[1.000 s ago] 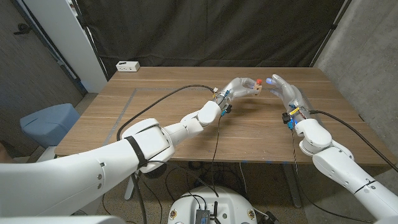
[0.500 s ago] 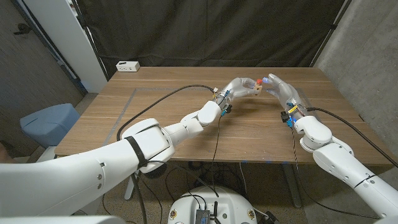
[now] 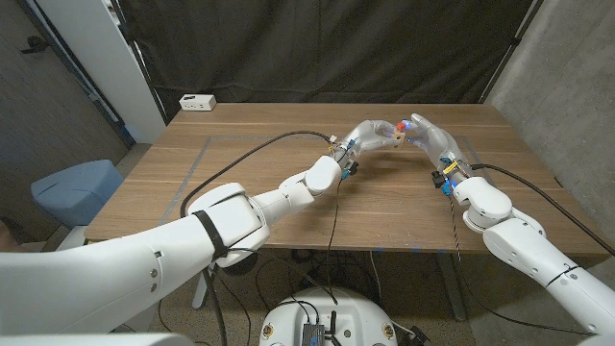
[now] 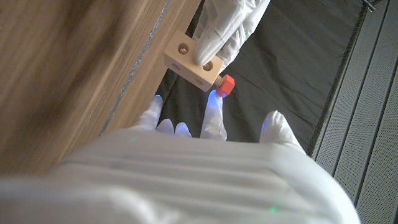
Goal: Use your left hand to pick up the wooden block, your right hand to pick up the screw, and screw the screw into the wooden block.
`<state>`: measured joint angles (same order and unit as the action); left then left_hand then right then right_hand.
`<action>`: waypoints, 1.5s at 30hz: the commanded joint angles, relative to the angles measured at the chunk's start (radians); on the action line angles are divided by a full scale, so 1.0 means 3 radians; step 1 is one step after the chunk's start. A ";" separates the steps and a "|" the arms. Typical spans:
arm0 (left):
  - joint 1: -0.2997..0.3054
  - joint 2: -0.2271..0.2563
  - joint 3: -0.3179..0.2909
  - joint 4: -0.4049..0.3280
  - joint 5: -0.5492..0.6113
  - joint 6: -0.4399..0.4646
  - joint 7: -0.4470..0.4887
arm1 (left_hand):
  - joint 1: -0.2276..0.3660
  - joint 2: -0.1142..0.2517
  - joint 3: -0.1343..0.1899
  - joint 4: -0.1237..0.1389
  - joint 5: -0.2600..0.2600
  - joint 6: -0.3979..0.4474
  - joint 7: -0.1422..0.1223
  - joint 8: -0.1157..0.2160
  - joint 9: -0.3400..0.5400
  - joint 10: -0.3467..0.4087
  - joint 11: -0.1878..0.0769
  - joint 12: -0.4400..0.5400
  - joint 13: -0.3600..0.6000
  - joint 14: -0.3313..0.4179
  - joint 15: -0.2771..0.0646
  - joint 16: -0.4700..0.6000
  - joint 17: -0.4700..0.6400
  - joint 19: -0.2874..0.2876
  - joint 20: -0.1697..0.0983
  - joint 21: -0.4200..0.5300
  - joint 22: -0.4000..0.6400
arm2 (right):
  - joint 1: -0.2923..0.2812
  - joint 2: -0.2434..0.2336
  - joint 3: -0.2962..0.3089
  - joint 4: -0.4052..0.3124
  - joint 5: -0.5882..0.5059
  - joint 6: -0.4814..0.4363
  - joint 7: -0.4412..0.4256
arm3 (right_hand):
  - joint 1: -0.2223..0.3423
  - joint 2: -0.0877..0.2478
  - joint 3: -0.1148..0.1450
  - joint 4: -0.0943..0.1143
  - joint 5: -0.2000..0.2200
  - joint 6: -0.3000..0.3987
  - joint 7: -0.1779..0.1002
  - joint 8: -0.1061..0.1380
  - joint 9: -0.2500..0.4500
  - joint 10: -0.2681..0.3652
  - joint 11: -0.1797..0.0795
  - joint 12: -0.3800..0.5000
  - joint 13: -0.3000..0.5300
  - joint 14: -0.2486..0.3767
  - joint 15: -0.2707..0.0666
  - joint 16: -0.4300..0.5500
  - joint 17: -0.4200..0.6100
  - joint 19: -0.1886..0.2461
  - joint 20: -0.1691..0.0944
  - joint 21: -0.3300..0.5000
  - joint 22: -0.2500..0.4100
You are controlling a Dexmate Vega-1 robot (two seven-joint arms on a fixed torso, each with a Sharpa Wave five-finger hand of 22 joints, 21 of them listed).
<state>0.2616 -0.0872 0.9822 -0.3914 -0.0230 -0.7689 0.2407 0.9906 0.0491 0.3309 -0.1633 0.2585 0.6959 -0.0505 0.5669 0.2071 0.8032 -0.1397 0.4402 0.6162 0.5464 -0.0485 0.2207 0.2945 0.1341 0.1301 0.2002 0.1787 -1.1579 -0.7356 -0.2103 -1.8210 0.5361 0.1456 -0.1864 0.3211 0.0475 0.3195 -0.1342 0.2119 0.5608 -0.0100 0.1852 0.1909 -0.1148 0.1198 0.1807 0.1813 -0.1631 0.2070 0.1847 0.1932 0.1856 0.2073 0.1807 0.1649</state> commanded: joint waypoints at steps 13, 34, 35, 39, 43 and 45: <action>-0.0019 -0.0013 -0.0001 0.0019 -0.0050 0.0072 -0.0047 | -0.0047 0.0093 0.0068 0.0035 0.0015 0.0650 -0.0194 0.0045 0.0009 0.0290 -0.0253 0.0166 0.0059 0.0001 -0.0316 0.0007 0.0007 0.0001 -0.0011 0.0007 0.0008 | -0.0013 -0.0028 -0.0004 -0.0036 0.0021 -0.0038 -0.0050 | -0.0020 0.0025 0.0014 -0.0007 0.0017 0.0198 0.0000 0.0074 0.0007 0.0083 -0.0080 0.0054 0.0010 0.0015 -0.0023 0.0044 0.0008 0.0007 0.0009 0.0016 0.0012; -0.0008 -0.0016 0.0000 0.0014 -0.0048 0.0054 -0.0040 | -0.0049 0.0099 0.0071 0.0037 0.0014 0.0653 -0.0189 0.0044 0.0008 0.0300 -0.0253 0.0166 0.0053 0.0001 -0.0315 0.0008 0.0008 0.0002 -0.0015 0.0007 0.0008 | -0.0145 -0.0048 0.0055 -0.0126 0.0008 -0.0053 -0.0157 | -0.0012 0.0035 0.0025 -0.0021 0.0020 0.0326 -0.0001 0.0100 0.0006 0.0153 -0.0095 0.0070 0.0009 0.0078 -0.0035 0.0066 0.0003 0.0039 0.0008 0.0027 0.0013; -0.0007 -0.0016 -0.0001 0.0014 -0.0049 0.0052 -0.0043 | -0.0049 0.0103 0.0072 0.0039 0.0014 0.0653 -0.0190 0.0044 0.0008 0.0300 -0.0254 0.0167 0.0054 0.0000 -0.0316 0.0009 0.0010 0.0001 -0.0014 0.0007 0.0008 | -0.0150 -0.0047 0.0058 -0.0127 0.0007 -0.0046 -0.0157 | -0.0011 0.0035 0.0025 -0.0022 0.0020 0.0327 -0.0002 0.0100 0.0006 0.0156 -0.0096 0.0071 0.0009 0.0080 -0.0034 0.0066 0.0002 0.0040 0.0008 0.0027 0.0013; -0.0003 -0.0014 -0.0002 0.0012 -0.0047 0.0046 -0.0046 | -0.0050 0.0101 0.0072 0.0039 0.0014 0.0650 -0.0192 0.0043 0.0008 0.0299 -0.0255 0.0166 0.0054 0.0001 -0.0316 0.0009 0.0010 0.0002 -0.0013 0.0007 0.0008 | -0.0171 -0.0042 0.0067 -0.0139 -0.0004 -0.0037 -0.0175 | -0.0009 0.0037 0.0028 -0.0025 0.0020 0.0355 -0.0002 0.0105 0.0005 0.0179 -0.0102 0.0076 0.0009 0.0091 -0.0040 0.0069 0.0002 0.0049 0.0008 0.0029 0.0013; 0.0002 -0.0015 -0.0008 0.0011 -0.0054 0.0047 -0.0058 | -0.0050 0.0097 0.0073 0.0037 0.0014 0.0653 -0.0189 0.0044 0.0008 0.0295 -0.0254 0.0164 0.0053 0.0003 -0.0315 0.0007 0.0007 0.0000 -0.0014 0.0006 0.0008 | -0.0194 -0.0034 0.0082 -0.0169 0.0012 -0.0063 -0.0205 | -0.0007 0.0038 0.0030 -0.0028 0.0020 0.0390 0.0001 0.0113 0.0005 0.0199 -0.0102 0.0080 0.0009 0.0101 -0.0039 0.0072 0.0001 0.0056 0.0008 0.0030 0.0013; 0.0005 -0.0014 -0.0011 0.0010 -0.0057 0.0045 -0.0065 | -0.0051 0.0099 0.0073 0.0038 0.0014 0.0654 -0.0188 0.0044 0.0008 0.0295 -0.0254 0.0163 0.0051 -0.0001 -0.0317 0.0006 0.0008 0.0001 -0.0015 0.0007 0.0008 | -0.0204 -0.0042 0.0085 -0.0176 0.0003 -0.0061 -0.0202 | -0.0006 0.0039 0.0031 -0.0030 0.0020 0.0415 0.0000 0.0118 0.0005 0.0219 -0.0107 0.0085 0.0009 0.0108 -0.0041 0.0073 0.0000 0.0060 0.0009 0.0031 0.0013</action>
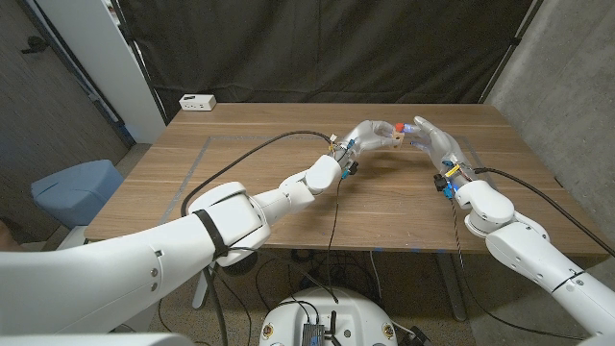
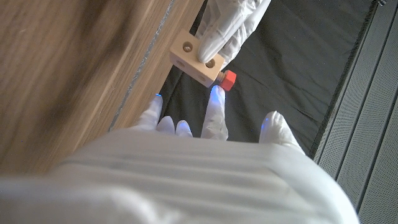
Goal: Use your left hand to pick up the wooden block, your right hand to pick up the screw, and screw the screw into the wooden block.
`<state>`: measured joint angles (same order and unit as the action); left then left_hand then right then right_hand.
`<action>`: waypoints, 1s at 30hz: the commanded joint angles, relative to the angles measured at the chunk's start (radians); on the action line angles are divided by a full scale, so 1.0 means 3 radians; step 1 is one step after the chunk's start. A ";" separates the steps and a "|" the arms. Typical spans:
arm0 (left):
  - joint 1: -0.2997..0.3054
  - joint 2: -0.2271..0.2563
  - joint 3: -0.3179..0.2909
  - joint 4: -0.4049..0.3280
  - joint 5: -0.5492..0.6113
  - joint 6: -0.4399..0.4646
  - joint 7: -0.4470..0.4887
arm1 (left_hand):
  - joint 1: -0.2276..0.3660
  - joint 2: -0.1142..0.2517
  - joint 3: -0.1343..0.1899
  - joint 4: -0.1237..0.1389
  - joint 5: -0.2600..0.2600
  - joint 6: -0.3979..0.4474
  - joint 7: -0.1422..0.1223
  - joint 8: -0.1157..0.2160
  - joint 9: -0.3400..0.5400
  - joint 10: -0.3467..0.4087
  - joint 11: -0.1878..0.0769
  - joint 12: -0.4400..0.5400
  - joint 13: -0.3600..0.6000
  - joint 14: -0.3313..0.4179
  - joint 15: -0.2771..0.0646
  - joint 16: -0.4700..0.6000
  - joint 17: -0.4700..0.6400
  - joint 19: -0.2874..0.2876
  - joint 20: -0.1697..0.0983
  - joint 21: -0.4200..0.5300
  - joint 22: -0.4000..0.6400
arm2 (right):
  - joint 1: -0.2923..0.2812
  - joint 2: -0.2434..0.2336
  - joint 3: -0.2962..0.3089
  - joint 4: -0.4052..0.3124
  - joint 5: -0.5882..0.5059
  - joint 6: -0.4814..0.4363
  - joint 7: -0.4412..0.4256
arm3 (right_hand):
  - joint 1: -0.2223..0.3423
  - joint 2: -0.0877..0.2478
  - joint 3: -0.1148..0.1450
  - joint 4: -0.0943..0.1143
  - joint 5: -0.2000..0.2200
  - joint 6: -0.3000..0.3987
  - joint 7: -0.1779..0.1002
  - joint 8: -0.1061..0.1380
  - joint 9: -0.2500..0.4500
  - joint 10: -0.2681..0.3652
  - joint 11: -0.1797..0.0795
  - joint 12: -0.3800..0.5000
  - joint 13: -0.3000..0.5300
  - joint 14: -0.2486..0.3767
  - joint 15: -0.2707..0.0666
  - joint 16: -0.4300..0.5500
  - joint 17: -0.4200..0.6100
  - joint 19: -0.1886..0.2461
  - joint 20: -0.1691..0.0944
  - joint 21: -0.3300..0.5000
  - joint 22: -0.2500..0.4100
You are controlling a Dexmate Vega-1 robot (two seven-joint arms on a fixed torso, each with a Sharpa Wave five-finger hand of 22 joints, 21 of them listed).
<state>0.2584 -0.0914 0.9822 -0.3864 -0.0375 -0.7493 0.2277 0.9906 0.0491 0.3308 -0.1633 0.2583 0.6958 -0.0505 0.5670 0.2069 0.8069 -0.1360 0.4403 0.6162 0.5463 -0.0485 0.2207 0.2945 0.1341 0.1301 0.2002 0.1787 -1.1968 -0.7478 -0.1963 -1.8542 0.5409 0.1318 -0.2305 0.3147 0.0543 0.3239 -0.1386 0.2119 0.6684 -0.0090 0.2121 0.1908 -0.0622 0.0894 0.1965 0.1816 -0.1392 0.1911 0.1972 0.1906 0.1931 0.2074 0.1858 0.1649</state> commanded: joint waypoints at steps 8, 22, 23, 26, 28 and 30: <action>0.0023 0.0004 -0.0016 -0.0012 -0.0003 -0.0044 -0.0035 | -0.0051 0.0101 0.0073 0.0038 0.0015 0.0653 -0.0189 0.0042 0.0009 0.0287 -0.0266 0.0165 0.0051 0.0001 -0.0316 0.0008 0.0009 0.0003 -0.0015 0.0008 0.0008 | -0.0124 -0.0019 0.0069 -0.0104 -0.0020 -0.0007 -0.0056 | 0.0021 0.0018 0.0022 -0.0022 0.0020 0.0144 -0.0012 0.0045 0.0004 0.0098 -0.0029 0.0041 0.0007 0.0046 0.0002 0.0034 0.0008 0.0052 0.0009 0.0016 0.0013; 0.0019 0.0002 -0.0023 -0.0011 -0.0002 -0.0042 -0.0062 | -0.0052 0.0099 0.0075 0.0037 0.0015 0.0657 -0.0183 0.0042 0.0009 0.0291 -0.0266 0.0168 0.0054 0.0002 -0.0315 0.0007 0.0009 0.0007 -0.0018 0.0009 0.0008 | -0.0162 -0.0051 0.0096 -0.0120 0.0011 0.0020 0.0035 | 0.0032 0.0026 0.0034 -0.0032 0.0019 0.0353 0.0021 0.0085 0.0003 0.0210 -0.0052 0.0054 0.0007 0.0083 -0.0015 0.0038 0.0005 0.0070 0.0011 0.0013 0.0012; 0.0019 0.0001 -0.0024 -0.0011 -0.0003 -0.0042 -0.0061 | -0.0053 0.0102 0.0074 0.0038 0.0015 0.0659 -0.0186 0.0043 0.0009 0.0289 -0.0266 0.0167 0.0054 0.0000 -0.0314 0.0008 0.0010 0.0007 -0.0018 0.0009 0.0008 | -0.0163 -0.0047 0.0098 -0.0120 0.0018 0.0025 0.0039 | 0.0033 0.0026 0.0034 -0.0032 0.0019 0.0358 0.0023 0.0085 0.0003 0.0212 -0.0061 0.0054 0.0007 0.0085 -0.0016 0.0038 0.0005 0.0071 0.0011 0.0013 0.0012; 0.0017 0.0002 -0.0024 -0.0010 -0.0003 -0.0041 -0.0067 | -0.0049 0.0101 0.0076 0.0035 0.0015 0.0659 -0.0186 0.0043 0.0009 0.0291 -0.0266 0.0168 0.0054 0.0001 -0.0316 0.0008 0.0009 0.0008 -0.0020 0.0009 0.0008 | -0.0159 -0.0056 0.0094 -0.0110 0.0022 0.0039 0.0075 | 0.0034 0.0027 0.0036 -0.0033 0.0018 0.0362 0.0017 0.0081 0.0002 0.0213 -0.0062 0.0050 0.0007 0.0087 -0.0025 0.0038 0.0005 0.0073 0.0011 0.0013 0.0012; 0.0017 0.0002 -0.0025 -0.0010 -0.0004 -0.0039 -0.0068 | -0.0048 0.0101 0.0076 0.0034 0.0015 0.0653 -0.0187 0.0040 0.0009 0.0291 -0.0266 0.0169 0.0055 0.0001 -0.0316 0.0007 0.0009 0.0009 -0.0019 0.0009 0.0008 | -0.0149 -0.0059 0.0084 -0.0088 0.0020 0.0071 0.0118 | 0.0035 0.0027 0.0036 -0.0033 0.0018 0.0353 0.0012 0.0076 0.0002 0.0214 -0.0064 0.0049 0.0007 0.0087 -0.0024 0.0037 0.0005 0.0073 0.0012 0.0013 0.0012; 0.0018 0.0002 -0.0026 -0.0012 -0.0004 -0.0038 -0.0067 | -0.0050 0.0101 0.0076 0.0036 0.0015 0.0655 -0.0188 0.0041 0.0009 0.0291 -0.0266 0.0168 0.0054 0.0002 -0.0315 0.0008 0.0009 0.0008 -0.0019 0.0009 0.0008 | -0.0138 -0.0062 0.0077 -0.0079 0.0031 0.0074 0.0145 | 0.0036 0.0028 0.0037 -0.0034 0.0018 0.0334 0.0004 0.0062 0.0002 0.0204 -0.0075 0.0042 0.0007 0.0084 -0.0027 0.0035 0.0005 0.0074 0.0013 0.0012 0.0012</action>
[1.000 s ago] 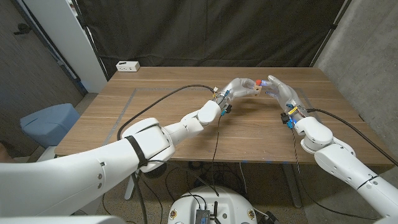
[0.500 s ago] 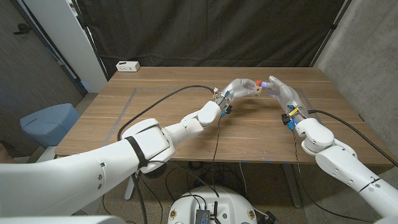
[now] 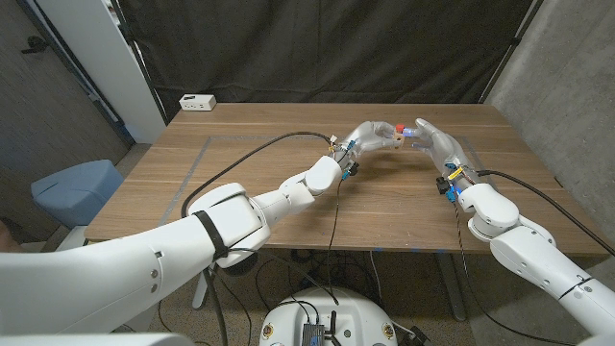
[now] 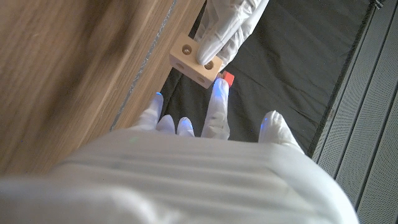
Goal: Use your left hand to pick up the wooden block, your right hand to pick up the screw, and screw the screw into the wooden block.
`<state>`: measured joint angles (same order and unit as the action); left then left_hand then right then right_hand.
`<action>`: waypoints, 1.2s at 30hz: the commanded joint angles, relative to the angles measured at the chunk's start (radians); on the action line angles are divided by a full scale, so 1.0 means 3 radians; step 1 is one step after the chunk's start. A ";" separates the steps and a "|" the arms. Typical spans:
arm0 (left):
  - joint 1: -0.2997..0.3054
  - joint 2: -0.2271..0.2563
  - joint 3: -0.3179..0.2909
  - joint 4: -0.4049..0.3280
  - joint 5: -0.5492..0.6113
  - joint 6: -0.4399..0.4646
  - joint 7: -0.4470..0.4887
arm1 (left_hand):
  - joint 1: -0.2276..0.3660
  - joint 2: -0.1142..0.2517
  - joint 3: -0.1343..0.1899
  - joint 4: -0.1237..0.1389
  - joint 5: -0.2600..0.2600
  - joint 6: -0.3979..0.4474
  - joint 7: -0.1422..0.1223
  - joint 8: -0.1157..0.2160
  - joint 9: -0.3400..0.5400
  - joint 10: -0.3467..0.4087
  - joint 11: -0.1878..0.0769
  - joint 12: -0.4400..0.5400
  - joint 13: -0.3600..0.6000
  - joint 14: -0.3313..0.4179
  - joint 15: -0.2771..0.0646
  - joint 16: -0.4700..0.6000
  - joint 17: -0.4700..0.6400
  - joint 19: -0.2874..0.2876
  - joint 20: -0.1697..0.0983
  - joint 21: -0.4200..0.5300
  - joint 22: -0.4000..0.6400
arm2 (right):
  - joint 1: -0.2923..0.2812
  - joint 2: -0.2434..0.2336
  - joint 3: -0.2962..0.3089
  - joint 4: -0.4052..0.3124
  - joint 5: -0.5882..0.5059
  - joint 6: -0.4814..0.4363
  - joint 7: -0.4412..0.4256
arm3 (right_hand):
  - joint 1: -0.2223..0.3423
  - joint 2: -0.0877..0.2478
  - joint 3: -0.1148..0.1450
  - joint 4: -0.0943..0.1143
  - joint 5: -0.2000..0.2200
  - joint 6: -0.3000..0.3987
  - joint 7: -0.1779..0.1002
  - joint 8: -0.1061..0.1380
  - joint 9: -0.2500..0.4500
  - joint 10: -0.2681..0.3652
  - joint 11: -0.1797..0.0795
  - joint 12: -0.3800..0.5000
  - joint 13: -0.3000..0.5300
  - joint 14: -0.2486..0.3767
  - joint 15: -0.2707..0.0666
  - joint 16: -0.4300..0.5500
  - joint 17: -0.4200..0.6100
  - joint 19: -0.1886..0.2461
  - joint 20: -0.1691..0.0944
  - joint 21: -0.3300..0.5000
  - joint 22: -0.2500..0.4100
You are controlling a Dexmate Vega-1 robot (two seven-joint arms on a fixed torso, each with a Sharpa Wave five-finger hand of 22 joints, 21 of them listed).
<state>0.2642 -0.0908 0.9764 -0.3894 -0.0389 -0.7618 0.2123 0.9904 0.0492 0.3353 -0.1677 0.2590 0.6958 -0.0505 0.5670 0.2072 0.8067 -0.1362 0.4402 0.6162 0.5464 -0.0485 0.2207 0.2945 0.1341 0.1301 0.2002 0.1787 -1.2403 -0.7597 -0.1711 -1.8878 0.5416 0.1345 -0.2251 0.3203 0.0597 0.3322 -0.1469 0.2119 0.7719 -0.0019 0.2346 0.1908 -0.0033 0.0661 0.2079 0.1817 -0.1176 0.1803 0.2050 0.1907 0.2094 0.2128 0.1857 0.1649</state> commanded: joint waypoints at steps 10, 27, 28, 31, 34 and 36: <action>0.0006 0.0003 -0.0012 -0.0003 -0.0003 0.0004 -0.0020 | -0.0055 0.0101 0.0062 0.0053 0.0012 0.0658 -0.0186 0.0041 0.0007 0.0288 -0.0266 0.0167 0.0054 0.0003 -0.0314 0.0007 0.0010 0.0007 -0.0020 0.0008 0.0008 | 0.0038 -0.0050 -0.0030 0.0072 0.0064 0.0103 0.0249 | 0.0022 0.0013 0.0014 -0.0009 0.0018 -0.0076 -0.0047 -0.0057 0.0002 -0.0042 -0.0002 -0.0027 0.0007 -0.0022 -0.0009 -0.0008 0.0005 0.0008 -0.0002 0.0004 0.0012; 0.0021 0.0018 -0.0010 -0.0019 0.0030 -0.0041 0.0016 | -0.0054 0.0096 0.0061 0.0050 0.0011 0.0659 -0.0188 0.0039 0.0007 0.0286 -0.0265 0.0165 0.0051 0.0000 -0.0315 0.0007 0.0010 0.0006 -0.0019 0.0008 0.0008 | -0.0159 -0.0030 0.0123 -0.0075 -0.0004 0.0049 -0.0067 | 0.0027 0.0017 0.0022 -0.0011 0.0018 -0.0019 0.0002 -0.0068 0.0004 0.0088 0.0036 0.0003 0.0009 0.0075 -0.0003 0.0023 0.0003 0.0039 -0.0018 0.0015 0.0012; 0.0021 0.0019 -0.0008 -0.0021 0.0036 -0.0044 0.0019 | -0.0056 0.0100 0.0062 0.0053 0.0011 0.0657 -0.0187 0.0038 0.0007 0.0287 -0.0265 0.0164 0.0049 -0.0002 -0.0309 0.0007 0.0011 0.0006 -0.0018 0.0007 0.0008 | -0.0166 -0.0025 0.0132 -0.0082 -0.0007 0.0043 -0.0084 | 0.0027 0.0017 0.0023 -0.0011 0.0018 -0.0019 0.0002 -0.0068 0.0004 0.0092 0.0040 0.0004 0.0009 0.0077 -0.0001 0.0024 0.0003 0.0041 -0.0018 0.0015 0.0012; 0.0022 0.0021 -0.0009 -0.0023 0.0040 -0.0051 0.0017 | -0.0056 0.0100 0.0062 0.0053 0.0011 0.0657 -0.0184 0.0038 0.0007 0.0288 -0.0265 0.0165 0.0050 -0.0001 -0.0311 0.0007 0.0012 0.0006 -0.0019 0.0008 0.0008 | -0.0178 -0.0006 0.0148 -0.0101 -0.0027 0.0023 -0.0138 | 0.0028 0.0018 0.0024 -0.0012 0.0018 -0.0028 0.0008 -0.0076 0.0004 0.0099 0.0051 0.0003 0.0009 0.0097 0.0001 0.0029 0.0003 0.0055 -0.0021 0.0020 0.0013; 0.0022 0.0017 -0.0008 -0.0023 0.0046 -0.0054 0.0015 | -0.0052 0.0095 0.0063 0.0048 0.0011 0.0664 -0.0186 0.0040 0.0007 0.0289 -0.0265 0.0166 0.0051 0.0001 -0.0315 0.0006 0.0009 0.0006 -0.0020 0.0008 0.0008 | -0.0182 -0.0002 0.0159 -0.0104 -0.0031 0.0022 -0.0137 | 0.0031 0.0018 0.0026 -0.0013 0.0019 -0.0083 0.0008 -0.0103 0.0005 0.0106 0.0067 -0.0001 0.0010 0.0108 0.0012 0.0029 0.0002 0.0079 -0.0022 0.0026 0.0013; 0.0023 0.0016 -0.0007 -0.0025 0.0050 -0.0060 0.0018 | -0.0054 0.0097 0.0062 0.0051 0.0011 0.0662 -0.0186 0.0039 0.0007 0.0291 -0.0265 0.0167 0.0051 0.0000 -0.0313 0.0007 0.0010 0.0007 -0.0020 0.0008 0.0008 | -0.0182 -0.0009 0.0164 -0.0108 -0.0037 0.0012 -0.0130 | 0.0033 0.0016 0.0027 -0.0015 0.0019 -0.0147 -0.0012 -0.0130 0.0006 0.0100 0.0083 -0.0009 0.0011 0.0109 0.0015 0.0024 0.0001 0.0096 -0.0016 0.0028 0.0013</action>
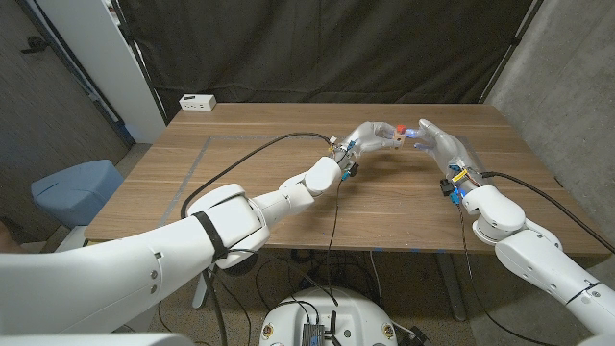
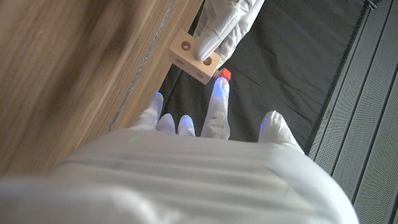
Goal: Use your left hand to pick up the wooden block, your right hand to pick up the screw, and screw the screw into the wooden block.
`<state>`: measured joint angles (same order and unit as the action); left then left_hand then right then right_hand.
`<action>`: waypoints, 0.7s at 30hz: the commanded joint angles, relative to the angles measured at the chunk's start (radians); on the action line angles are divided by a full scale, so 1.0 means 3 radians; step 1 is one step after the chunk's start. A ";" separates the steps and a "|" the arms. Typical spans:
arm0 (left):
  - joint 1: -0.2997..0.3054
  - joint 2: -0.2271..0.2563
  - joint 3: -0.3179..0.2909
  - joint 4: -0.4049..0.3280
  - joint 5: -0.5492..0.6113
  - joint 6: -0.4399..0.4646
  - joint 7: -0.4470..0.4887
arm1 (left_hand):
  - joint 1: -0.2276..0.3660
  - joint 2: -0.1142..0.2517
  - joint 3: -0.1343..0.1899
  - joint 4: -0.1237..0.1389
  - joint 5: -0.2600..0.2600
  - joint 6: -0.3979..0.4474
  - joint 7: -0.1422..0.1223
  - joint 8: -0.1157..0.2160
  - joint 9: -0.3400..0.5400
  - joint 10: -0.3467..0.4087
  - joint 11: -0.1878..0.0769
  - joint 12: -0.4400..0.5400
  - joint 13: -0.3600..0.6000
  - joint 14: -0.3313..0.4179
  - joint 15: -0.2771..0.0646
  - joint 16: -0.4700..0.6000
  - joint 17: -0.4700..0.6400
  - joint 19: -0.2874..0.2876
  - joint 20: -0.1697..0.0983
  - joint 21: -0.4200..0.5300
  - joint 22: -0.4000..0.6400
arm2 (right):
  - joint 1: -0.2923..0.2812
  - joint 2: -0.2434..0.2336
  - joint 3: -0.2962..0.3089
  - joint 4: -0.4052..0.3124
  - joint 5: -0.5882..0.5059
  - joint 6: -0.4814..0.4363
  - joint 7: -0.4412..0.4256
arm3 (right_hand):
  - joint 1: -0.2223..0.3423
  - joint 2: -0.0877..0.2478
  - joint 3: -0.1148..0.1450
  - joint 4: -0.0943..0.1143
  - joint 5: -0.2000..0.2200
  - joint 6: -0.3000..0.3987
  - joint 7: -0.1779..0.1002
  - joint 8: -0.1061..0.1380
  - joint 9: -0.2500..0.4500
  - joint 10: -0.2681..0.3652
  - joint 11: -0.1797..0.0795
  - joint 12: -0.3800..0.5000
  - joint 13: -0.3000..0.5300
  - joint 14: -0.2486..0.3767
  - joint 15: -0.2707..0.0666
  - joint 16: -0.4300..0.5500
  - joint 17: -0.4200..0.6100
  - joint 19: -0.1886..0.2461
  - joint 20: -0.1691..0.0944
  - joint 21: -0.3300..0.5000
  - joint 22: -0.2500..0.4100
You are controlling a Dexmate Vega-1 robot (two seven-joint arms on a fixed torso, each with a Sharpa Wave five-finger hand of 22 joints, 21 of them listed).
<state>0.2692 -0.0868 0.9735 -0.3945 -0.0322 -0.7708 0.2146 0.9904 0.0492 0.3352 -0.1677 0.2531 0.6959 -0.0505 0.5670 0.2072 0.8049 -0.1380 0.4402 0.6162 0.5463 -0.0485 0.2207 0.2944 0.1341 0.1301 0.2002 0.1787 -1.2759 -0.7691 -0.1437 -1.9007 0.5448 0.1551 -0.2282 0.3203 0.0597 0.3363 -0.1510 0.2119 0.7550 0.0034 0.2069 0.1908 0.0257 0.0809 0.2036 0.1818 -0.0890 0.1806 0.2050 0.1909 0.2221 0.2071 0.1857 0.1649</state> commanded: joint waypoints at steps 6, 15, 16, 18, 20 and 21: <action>0.0013 0.0009 0.0005 -0.0019 0.0047 -0.0057 0.0024 | -0.0054 0.0095 0.0063 0.0049 0.0030 0.0656 -0.0186 0.0037 0.0007 0.0296 -0.0260 0.0167 0.0051 0.0001 -0.0318 0.0006 0.0010 0.0006 -0.0021 0.0007 0.0008 | -0.0055 0.0019 0.0085 -0.0070 -0.0040 -0.0091 -0.0106 | 0.0034 0.0005 0.0013 -0.0002 0.0018 -0.0297 -0.0050 -0.0100 0.0010 -0.0112 0.0051 -0.0046 0.0014 -0.0011 0.0049 0.0002 0.0003 0.0057 0.0015 0.0016 0.0012; 0.0018 0.0016 0.0004 -0.0031 0.0073 -0.0090 0.0035 | -0.0049 0.0093 0.0063 0.0046 0.0029 0.0659 -0.0190 0.0037 0.0007 0.0298 -0.0261 0.0169 0.0053 0.0002 -0.0321 0.0008 0.0010 0.0008 -0.0022 0.0008 0.0008 | -0.0006 -0.0010 0.0076 -0.0025 -0.0008 -0.0098 0.0007 | 0.0019 -0.0018 0.0002 0.0002 0.0015 -0.0526 -0.0051 -0.0127 0.0012 -0.0233 0.0081 -0.0074 0.0016 -0.0068 0.0068 -0.0024 0.0009 0.0027 0.0020 -0.0001 0.0012; 0.0018 0.0016 0.0003 -0.0033 0.0075 -0.0091 0.0036 | -0.0051 0.0095 0.0063 0.0048 0.0029 0.0664 -0.0188 0.0038 0.0007 0.0300 -0.0261 0.0169 0.0052 0.0001 -0.0320 0.0008 0.0011 0.0009 -0.0024 0.0008 0.0008 | 0.0002 -0.0015 0.0074 -0.0021 -0.0002 -0.0101 0.0021 | 0.0018 -0.0019 0.0001 0.0002 0.0015 -0.0544 -0.0054 -0.0129 0.0012 -0.0248 0.0087 -0.0077 0.0017 -0.0077 0.0070 -0.0027 0.0009 0.0024 0.0020 -0.0002 0.0013; 0.0020 0.0016 0.0001 -0.0034 0.0077 -0.0093 0.0035 | -0.0057 0.0094 0.0061 0.0051 0.0028 0.0665 -0.0189 0.0039 0.0007 0.0300 -0.0261 0.0170 0.0053 0.0004 -0.0315 0.0008 0.0011 0.0009 -0.0024 0.0008 0.0008 | 0.0018 -0.0031 0.0070 -0.0016 0.0005 -0.0117 0.0047 | 0.0010 -0.0024 -0.0003 0.0006 0.0013 -0.0614 -0.0066 -0.0130 0.0012 -0.0299 0.0101 -0.0085 0.0017 -0.0103 0.0075 -0.0034 0.0012 0.0012 0.0021 -0.0006 0.0013; 0.0021 0.0015 0.0000 -0.0035 0.0079 -0.0096 0.0032 | -0.0057 0.0094 0.0063 0.0051 0.0028 0.0663 -0.0188 0.0038 0.0007 0.0300 -0.0261 0.0169 0.0052 0.0004 -0.0319 0.0008 0.0010 0.0007 -0.0022 0.0008 0.0008 | 0.0033 -0.0045 0.0062 0.0003 0.0008 -0.0105 0.0088 | 0.0004 -0.0029 -0.0007 0.0008 0.0012 -0.0648 -0.0071 -0.0129 0.0012 -0.0331 0.0104 -0.0089 0.0017 -0.0123 0.0079 -0.0040 0.0013 0.0002 0.0021 -0.0008 0.0013; 0.0020 0.0015 0.0001 -0.0035 0.0082 -0.0096 0.0031 | -0.0058 0.0096 0.0063 0.0053 0.0028 0.0664 -0.0189 0.0038 0.0007 0.0301 -0.0261 0.0169 0.0052 0.0003 -0.0317 0.0007 0.0010 0.0007 -0.0020 0.0007 0.0008 | 0.0039 -0.0046 0.0062 -0.0001 0.0019 -0.0123 0.0087 | 0.0000 -0.0032 -0.0009 0.0010 0.0010 -0.0677 -0.0073 -0.0131 0.0012 -0.0340 0.0107 -0.0088 0.0017 -0.0129 0.0079 -0.0041 0.0014 -0.0005 0.0022 -0.0010 0.0013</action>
<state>0.2736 -0.0833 0.9739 -0.4021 -0.0142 -0.7927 0.2232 0.9904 0.0492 0.3352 -0.1676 0.2553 0.6959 -0.0505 0.5670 0.2067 0.8047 -0.1380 0.4402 0.6162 0.5463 -0.0485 0.2207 0.2944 0.1341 0.1302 0.2002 0.1794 -1.2817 -0.7689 -0.1224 -1.9129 0.5374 0.1296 -0.2341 0.3203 0.0597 0.3363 -0.1509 0.2119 0.5684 -0.0180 0.1694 0.1934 -0.0655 0.1084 0.1807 0.1839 -0.1178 0.2001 0.1990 0.1933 0.2266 0.2126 0.1857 0.1649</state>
